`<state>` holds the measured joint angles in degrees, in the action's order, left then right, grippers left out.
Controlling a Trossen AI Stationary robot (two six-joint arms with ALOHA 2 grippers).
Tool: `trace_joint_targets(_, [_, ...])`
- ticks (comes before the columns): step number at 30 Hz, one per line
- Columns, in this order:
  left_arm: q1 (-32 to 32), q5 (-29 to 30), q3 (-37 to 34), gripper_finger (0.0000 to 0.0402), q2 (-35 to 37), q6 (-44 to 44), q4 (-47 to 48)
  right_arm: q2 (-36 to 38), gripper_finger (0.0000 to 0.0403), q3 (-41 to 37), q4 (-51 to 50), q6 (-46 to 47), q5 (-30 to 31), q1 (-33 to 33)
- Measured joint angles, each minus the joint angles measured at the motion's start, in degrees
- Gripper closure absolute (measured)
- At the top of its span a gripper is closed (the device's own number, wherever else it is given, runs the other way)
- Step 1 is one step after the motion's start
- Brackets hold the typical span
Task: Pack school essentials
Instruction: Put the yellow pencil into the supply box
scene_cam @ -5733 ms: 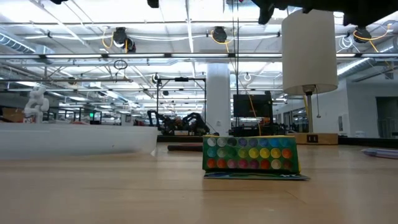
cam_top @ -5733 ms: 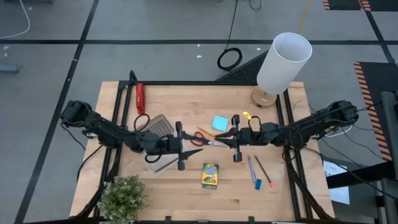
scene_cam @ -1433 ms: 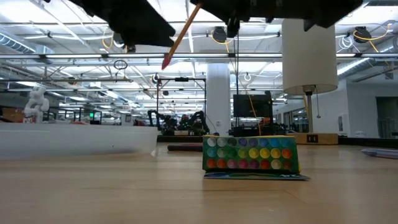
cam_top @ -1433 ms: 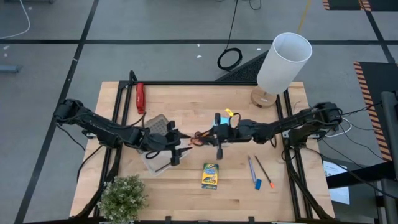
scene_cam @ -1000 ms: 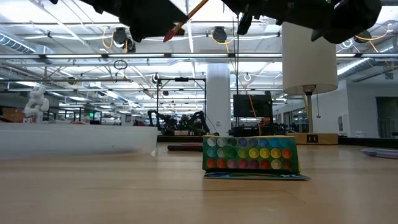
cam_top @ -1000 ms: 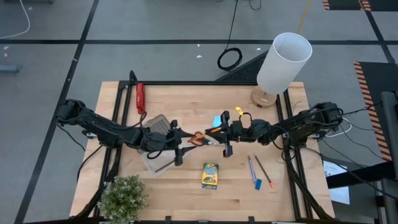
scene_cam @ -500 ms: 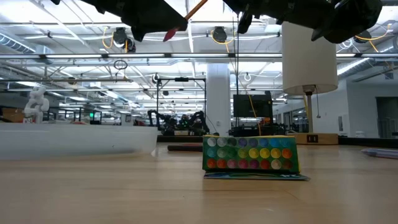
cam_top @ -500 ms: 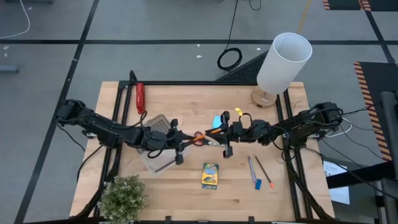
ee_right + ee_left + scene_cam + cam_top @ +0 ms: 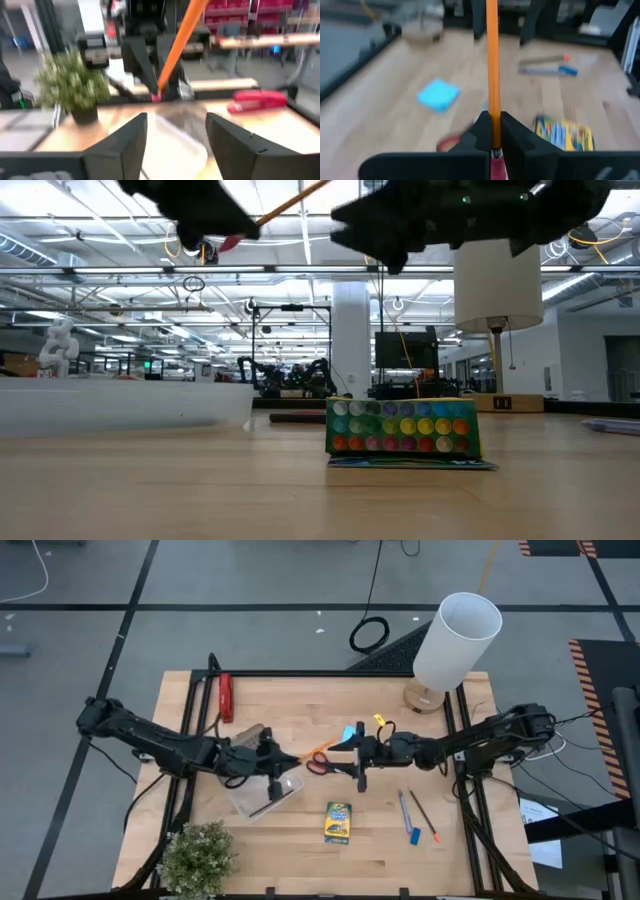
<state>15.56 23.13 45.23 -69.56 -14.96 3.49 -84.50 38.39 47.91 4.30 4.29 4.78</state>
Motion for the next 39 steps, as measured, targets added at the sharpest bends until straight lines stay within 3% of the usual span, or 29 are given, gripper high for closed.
trace_joint_targets(6, [3.5, -0.6, 0.0, 0.0374, 3.2, -13.5, 16.1, 10.3, 0.019, 0.2, -21.2, 0.7, 0.1, -1.9])
trace_joint_targets(12, [11.0, -0.7, 0.0, 0.0379, 1.8, -28.1, 25.6, 19.0, 0.0205, 0.2, -31.7, 2.3, 0.4, -2.2])
trace_joint_targets(23, [21.8, -4.7, 0.0, 0.0367, -5.2, -47.1, 31.6, 20.7, 0.0215, 0.2, -33.6, 4.0, 0.4, -1.9])
trace_joint_targets(29, [23.2, -7.3, 0.0, 0.0381, -7.3, -51.7, 34.5, 20.6, 0.0216, 0.2, -33.6, 3.9, 0.4, -1.9])
trace_joint_targets(39, [22.1, -8.1, 0.0, 0.0367, -9.0, -55.5, 38.6, 20.6, 0.0216, 0.2, -33.2, 3.8, 0.4, -1.9])
